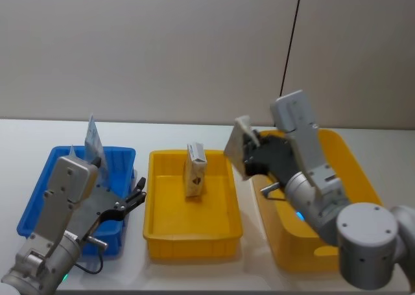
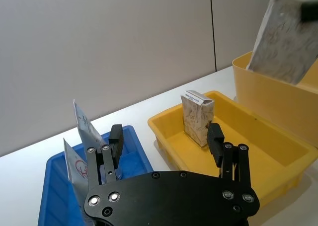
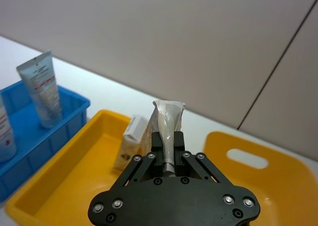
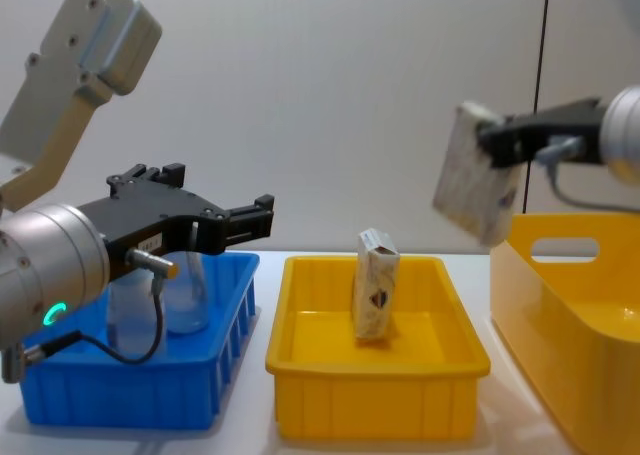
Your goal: Bimanual collaborative sorting of washing and personal care products
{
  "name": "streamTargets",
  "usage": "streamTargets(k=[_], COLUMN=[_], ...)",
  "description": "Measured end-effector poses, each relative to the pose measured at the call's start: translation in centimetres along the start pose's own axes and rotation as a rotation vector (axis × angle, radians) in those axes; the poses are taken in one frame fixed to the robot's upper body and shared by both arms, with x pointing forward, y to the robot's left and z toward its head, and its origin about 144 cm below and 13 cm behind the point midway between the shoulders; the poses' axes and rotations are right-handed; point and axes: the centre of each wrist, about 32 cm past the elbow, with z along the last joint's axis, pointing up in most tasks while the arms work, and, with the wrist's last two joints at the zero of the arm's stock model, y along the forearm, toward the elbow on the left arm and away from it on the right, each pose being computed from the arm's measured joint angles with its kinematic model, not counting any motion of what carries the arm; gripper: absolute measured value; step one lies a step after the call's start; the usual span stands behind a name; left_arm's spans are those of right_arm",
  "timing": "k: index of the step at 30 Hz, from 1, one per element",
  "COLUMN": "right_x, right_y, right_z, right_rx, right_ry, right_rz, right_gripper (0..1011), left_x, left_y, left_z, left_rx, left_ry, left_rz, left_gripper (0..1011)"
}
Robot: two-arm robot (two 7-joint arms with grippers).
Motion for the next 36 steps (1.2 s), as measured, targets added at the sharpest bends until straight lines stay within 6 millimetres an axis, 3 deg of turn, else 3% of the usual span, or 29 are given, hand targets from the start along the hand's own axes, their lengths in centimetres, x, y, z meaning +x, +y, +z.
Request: streamTargets(k=[7,18,21,24,28,36], right_x=[1.4,3.4,4.1,4.5,5.3,6.1], right_y=[-2.1,-5.1,-6.2,-6.7,-7.6,-8.6], right_z=[1.0,0.8,0.2,-0.3,-1.2,-2.4], right_rx=[0.04,0.007,-0.016,-0.027,-0.044,-0.053], right_ry=[-0.029,-0.017,0.001,0.012,0.034,0.055], right_rz=[-0.09,-0.219,-0.256,-0.271,-0.297,-0.313], right_gripper=[96,111,246,303,478,723], left_x=[0.0,0.0,0.0,0.0,0.0,0.2], left_y=[0.0,0.0,0.0,0.0,0.0,0.0], left_z=[0.0,0.0,0.0,0.0,0.0,0.1], left_rx=[0.0,0.0,0.0,0.0,0.001,0.021], left_ry=[0.0,0.0,0.0,0.0,0.0,0.004], left_rz=[0.0,0.0,0.0,0.0,0.003,0.045], left_gripper=[1001,1001,1001,1002,1001,1001])
